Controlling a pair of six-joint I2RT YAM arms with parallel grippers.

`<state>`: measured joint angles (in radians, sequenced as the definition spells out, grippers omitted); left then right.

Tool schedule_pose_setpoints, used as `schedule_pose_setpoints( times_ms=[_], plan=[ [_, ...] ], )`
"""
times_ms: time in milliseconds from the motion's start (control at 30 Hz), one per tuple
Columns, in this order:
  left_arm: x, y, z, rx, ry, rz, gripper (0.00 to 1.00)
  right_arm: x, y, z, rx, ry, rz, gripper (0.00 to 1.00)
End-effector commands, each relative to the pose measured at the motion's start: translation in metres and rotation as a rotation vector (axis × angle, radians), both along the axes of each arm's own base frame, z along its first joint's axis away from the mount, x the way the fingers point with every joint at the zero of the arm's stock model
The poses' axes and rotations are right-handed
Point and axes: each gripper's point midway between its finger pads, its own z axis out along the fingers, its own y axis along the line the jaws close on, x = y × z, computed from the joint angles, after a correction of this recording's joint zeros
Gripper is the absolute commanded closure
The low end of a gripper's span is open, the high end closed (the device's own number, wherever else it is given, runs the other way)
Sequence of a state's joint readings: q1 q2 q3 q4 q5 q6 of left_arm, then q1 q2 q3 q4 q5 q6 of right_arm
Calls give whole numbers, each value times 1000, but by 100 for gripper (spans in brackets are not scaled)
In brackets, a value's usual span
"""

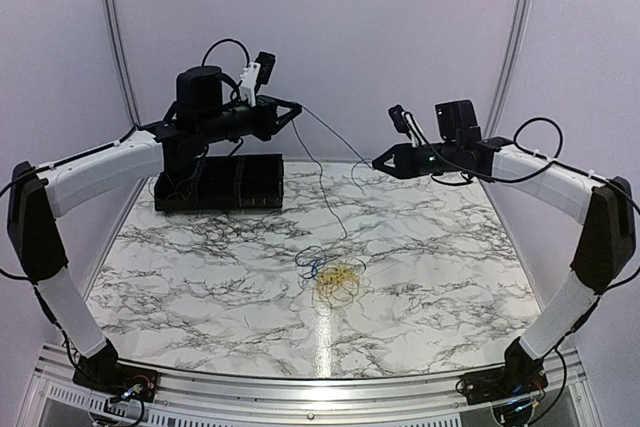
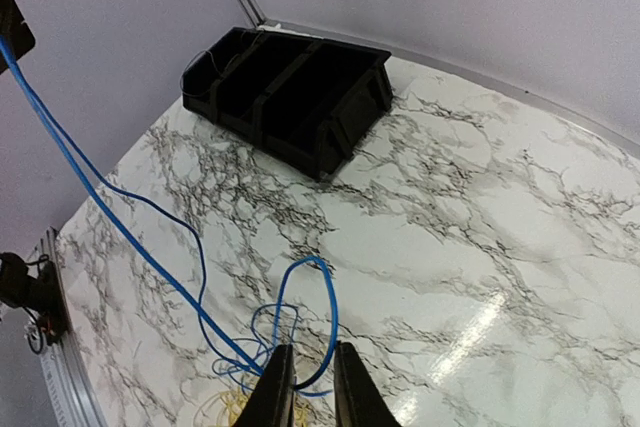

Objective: Untangle the cables

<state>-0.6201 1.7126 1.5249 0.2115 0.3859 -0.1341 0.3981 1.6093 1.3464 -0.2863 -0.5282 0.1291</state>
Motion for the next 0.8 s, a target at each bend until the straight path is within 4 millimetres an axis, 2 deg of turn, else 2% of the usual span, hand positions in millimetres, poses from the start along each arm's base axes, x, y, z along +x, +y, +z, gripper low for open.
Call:
schedule_pose_setpoints(
  times_ms=[0, 167, 300, 433, 633, 767],
  plan=[
    [9, 43, 50, -88, -65, 80, 100, -3, -3, -23, -10, 53, 11, 72],
    [31, 78, 30, -61, -35, 187, 100, -3, -7, -26, -21, 54, -12, 64],
    [50, 108, 22, -34, -33, 295, 100, -7, -11, -32, -43, 54, -18, 64],
    [67, 135, 31, -10, -53, 380, 100, -13, -16, -39, -59, 61, -22, 64],
    [89, 172, 57, 23, -124, 512, 100, -20, -22, -45, -81, 59, -31, 63],
    [102, 195, 62, 57, -149, 579, 99, -22, -26, -46, -94, 53, -38, 63]
  ],
)
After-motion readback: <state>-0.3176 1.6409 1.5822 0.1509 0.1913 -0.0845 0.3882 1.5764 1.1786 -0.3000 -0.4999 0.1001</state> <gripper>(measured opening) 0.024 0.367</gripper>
